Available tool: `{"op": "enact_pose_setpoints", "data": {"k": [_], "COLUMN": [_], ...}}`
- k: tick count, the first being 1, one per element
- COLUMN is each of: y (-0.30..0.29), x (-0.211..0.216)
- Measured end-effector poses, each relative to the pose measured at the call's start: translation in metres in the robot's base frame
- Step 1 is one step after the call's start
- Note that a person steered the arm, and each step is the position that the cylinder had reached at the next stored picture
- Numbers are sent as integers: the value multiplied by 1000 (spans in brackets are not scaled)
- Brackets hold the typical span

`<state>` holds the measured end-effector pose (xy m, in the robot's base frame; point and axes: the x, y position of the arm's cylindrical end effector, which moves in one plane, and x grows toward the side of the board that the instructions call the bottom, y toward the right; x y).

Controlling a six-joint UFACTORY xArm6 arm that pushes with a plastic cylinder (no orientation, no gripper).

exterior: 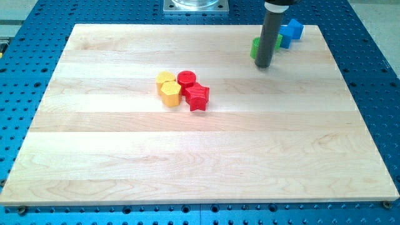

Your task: Move the green star vertically below the blue cube

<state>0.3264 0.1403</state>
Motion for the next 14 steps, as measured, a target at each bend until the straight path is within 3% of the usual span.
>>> {"op": "enact_pose_setpoints", "data": {"k": [10,11,13,14], "y": [0,31,145,144], "x": [23,29,-5,-56]}}
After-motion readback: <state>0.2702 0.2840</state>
